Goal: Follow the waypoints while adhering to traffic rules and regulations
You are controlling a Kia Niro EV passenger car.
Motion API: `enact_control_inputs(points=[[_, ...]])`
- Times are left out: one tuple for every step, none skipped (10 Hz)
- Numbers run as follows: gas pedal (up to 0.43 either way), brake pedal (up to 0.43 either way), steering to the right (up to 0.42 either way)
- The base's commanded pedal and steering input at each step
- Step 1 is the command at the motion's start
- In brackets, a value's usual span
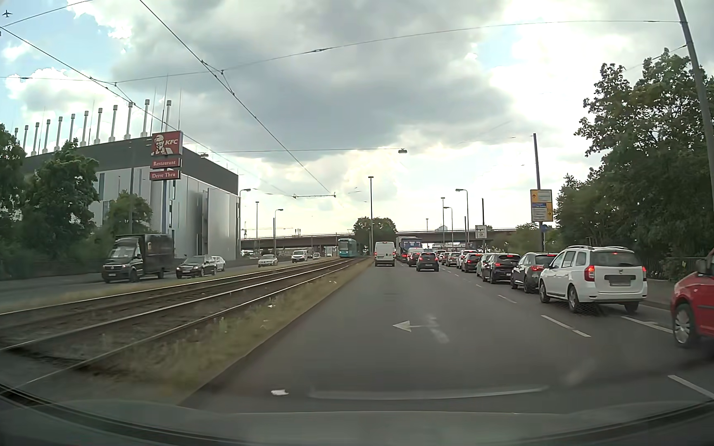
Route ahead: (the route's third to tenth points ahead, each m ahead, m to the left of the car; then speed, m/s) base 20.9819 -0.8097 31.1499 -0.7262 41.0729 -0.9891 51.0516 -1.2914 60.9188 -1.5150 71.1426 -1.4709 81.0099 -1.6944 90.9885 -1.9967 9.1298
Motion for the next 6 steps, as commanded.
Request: enact_control_inputs(points=[[0.0, 0.146, 0.0], [0.0, 0.146, 0.0], [0.0, 0.146, 0.001], [0.0, 0.152, 0.001], [0.0, 0.152, 0.003], [0.0, 0.152, 0.004]])
